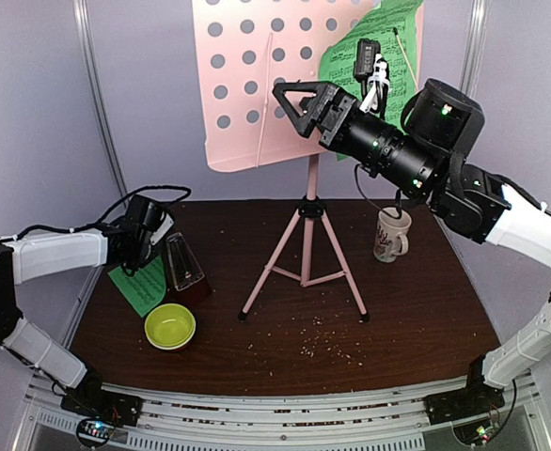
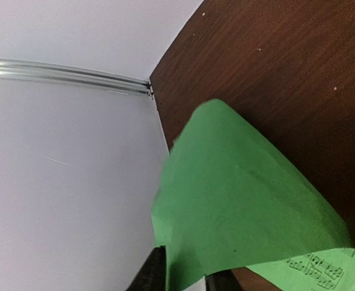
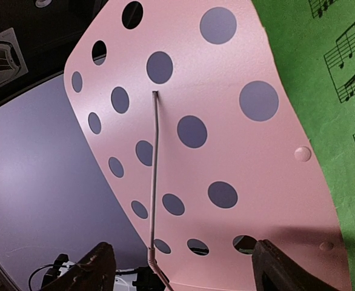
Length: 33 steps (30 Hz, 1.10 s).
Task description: Pack up the instrument practice props
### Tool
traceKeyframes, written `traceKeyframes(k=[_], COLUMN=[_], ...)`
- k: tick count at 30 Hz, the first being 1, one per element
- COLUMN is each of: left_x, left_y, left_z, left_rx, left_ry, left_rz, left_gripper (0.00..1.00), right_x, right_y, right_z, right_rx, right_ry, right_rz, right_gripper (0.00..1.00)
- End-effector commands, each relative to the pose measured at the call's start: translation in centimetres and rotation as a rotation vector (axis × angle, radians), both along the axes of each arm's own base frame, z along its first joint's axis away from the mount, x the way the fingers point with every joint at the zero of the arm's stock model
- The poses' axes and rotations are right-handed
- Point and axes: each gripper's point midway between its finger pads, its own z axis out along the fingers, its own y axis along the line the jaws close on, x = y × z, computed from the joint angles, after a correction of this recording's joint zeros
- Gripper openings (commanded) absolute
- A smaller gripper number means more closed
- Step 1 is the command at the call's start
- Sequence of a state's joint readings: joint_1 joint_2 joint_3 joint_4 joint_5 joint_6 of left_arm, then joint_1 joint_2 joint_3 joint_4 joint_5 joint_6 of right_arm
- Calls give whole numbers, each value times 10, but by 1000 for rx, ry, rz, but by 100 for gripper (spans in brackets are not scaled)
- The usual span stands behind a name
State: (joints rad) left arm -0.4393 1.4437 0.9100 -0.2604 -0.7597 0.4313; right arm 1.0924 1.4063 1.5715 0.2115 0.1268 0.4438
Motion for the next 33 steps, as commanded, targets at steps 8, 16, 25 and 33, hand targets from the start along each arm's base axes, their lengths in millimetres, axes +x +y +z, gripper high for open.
traceKeyframes(k=[8, 16, 25, 33], left_x=[6, -23, -65, -75], left_y=[4, 16, -42, -97], left_z=[58, 136, 267, 277], left_rx=[-125, -283, -820, -1110], left_ry=[-240, -459, -598, -480], left_rz=[63, 75, -286, -505], left_gripper=[64, 85, 87, 88], right_x=[1, -3, -12, -23], right_y=[-4, -16, -56, -89], right_z=[8, 12, 4, -41], right_rx=[17, 13, -17, -147], right_ry=[-10, -18, -19, 19], right_rz=[-9, -25, -91, -134], right_gripper=[80, 83, 93, 93])
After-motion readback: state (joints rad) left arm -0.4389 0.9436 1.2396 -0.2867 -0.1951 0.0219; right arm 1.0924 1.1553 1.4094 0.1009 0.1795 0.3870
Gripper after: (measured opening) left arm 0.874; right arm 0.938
